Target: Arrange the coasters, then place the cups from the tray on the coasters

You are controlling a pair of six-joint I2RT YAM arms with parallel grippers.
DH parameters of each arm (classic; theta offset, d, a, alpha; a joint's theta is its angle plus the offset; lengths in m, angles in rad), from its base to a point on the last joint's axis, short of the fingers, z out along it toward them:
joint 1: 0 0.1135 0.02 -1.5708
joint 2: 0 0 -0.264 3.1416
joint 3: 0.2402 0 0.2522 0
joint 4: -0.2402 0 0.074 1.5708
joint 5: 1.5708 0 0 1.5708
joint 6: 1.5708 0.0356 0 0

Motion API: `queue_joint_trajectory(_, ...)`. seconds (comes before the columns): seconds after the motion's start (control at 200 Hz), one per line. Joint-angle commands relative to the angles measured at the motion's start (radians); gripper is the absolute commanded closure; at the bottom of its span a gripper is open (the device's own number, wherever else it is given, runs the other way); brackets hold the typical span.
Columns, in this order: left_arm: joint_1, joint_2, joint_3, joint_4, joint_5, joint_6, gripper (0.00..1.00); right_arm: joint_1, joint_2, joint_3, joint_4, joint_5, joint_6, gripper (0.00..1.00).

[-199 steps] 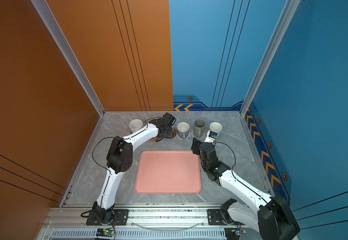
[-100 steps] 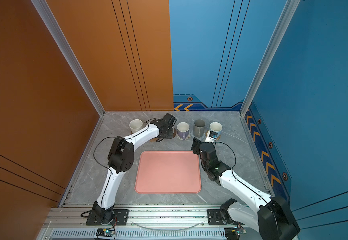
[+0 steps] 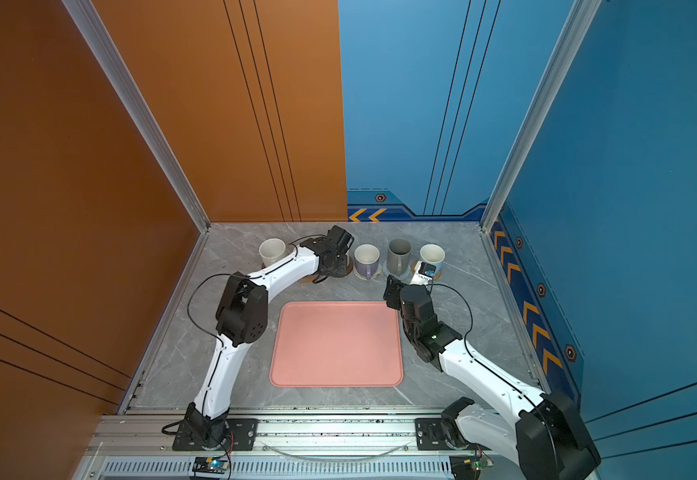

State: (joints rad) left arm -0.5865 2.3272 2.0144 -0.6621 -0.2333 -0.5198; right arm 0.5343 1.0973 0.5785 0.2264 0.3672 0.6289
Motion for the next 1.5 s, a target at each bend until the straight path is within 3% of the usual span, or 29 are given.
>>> queue_joint_trajectory(0.0,-0.005,0.005,0.029,0.0,0.011,-0.003,0.72,-0.007,-0.016,-0.013,-0.006,-0.006,0.013,0.3)
queue_joint_trajectory(0.571,-0.034,-0.079,-0.004,-0.005,-0.027,0.008,0.51,-0.008,-0.027,-0.017,-0.014,-0.006,0.013,0.29)
queue_joint_trajectory(0.856,-0.068,-0.207,-0.056,-0.004,-0.101,0.042,0.37,-0.011,-0.032,-0.018,-0.021,-0.007,0.011,0.23)
queue_joint_trajectory(1.021,-0.101,-0.314,-0.12,0.004,-0.198,0.084,0.29,-0.013,-0.044,-0.017,-0.04,-0.005,-0.012,0.19)
queue_joint_trajectory(1.081,-0.115,-0.37,-0.166,0.027,-0.232,0.105,0.24,-0.014,-0.051,-0.017,-0.051,-0.004,-0.023,0.15)
queue_joint_trajectory(1.161,-0.13,-0.459,-0.252,0.065,-0.28,0.128,0.18,-0.016,-0.059,-0.016,-0.065,-0.006,-0.05,0.0)
queue_joint_trajectory(1.262,-0.142,-0.598,-0.394,0.105,-0.321,0.104,0.15,-0.02,-0.07,-0.015,-0.088,-0.012,-0.095,0.0)
queue_joint_trajectory(1.287,-0.143,-0.637,-0.439,0.125,-0.333,0.098,0.05,-0.02,-0.073,-0.015,-0.093,-0.01,-0.109,0.0)
queue_joint_trajectory(1.317,-0.146,-0.687,-0.499,0.15,-0.349,0.096,0.0,-0.022,-0.076,-0.015,-0.103,-0.005,-0.128,0.0)
queue_joint_trajectory(1.497,-0.132,-1.012,-0.888,0.372,-0.473,0.156,0.02,-0.041,-0.09,-0.009,-0.166,0.053,-0.275,0.0)
